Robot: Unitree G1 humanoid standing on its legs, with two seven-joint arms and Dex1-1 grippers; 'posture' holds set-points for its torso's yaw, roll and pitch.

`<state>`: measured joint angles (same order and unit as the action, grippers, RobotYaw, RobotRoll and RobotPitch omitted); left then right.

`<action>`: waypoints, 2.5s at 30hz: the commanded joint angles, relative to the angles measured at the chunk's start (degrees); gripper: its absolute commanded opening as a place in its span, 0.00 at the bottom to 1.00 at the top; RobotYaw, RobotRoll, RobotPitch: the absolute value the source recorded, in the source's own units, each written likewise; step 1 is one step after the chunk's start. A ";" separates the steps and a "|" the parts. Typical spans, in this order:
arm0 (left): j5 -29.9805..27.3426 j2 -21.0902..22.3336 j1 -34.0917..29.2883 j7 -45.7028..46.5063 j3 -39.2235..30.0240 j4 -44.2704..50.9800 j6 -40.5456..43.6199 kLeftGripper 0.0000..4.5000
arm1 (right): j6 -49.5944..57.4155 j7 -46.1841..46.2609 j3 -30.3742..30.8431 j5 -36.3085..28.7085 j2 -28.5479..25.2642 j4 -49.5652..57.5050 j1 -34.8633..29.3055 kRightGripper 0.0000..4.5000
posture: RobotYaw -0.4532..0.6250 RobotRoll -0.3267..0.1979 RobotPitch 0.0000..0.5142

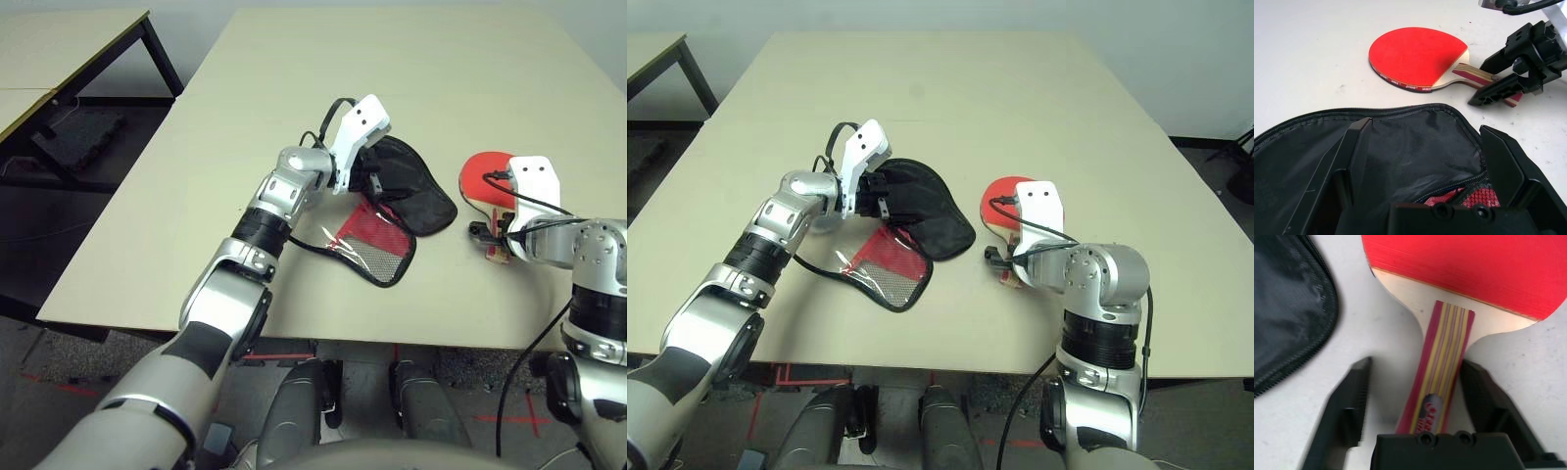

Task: Store the ping-pong paddle in its case and zip it.

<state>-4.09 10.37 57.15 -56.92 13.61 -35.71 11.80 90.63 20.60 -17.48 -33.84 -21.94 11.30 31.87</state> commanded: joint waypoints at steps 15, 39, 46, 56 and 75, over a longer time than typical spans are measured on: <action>-1.01 1.25 -1.92 3.23 -2.17 6.36 3.77 1.00 | -5.18 -7.07 1.31 10.90 -2.85 -8.43 10.64 0.26 | 0.39 0.62 0.27; -7.13 15.61 -16.96 14.30 -12.61 34.50 26.37 1.00 | -10.41 -32.82 28.25 13.39 -0.16 -12.37 18.25 0.25 | 0.52 0.62 0.24; -8.27 16.35 -17.13 15.45 -12.66 35.49 27.14 1.00 | -16.07 -36.60 30.08 16.55 -1.57 -17.57 19.61 0.25 | 0.53 0.62 0.23; -8.40 15.69 -16.11 15.57 -11.95 34.00 26.29 1.00 | -16.88 -39.76 29.91 19.22 -2.01 -19.34 20.45 0.25 | 0.51 0.62 0.23; -8.27 15.65 -15.24 15.20 -11.64 32.52 25.76 1.00 | -16.53 -40.97 29.35 21.14 -1.53 -18.70 17.82 0.25 | 0.50 0.62 0.25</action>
<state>-11.92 25.99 41.48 -41.44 1.20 -2.56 38.00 74.98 -20.13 12.42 -13.04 -23.74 -7.85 50.09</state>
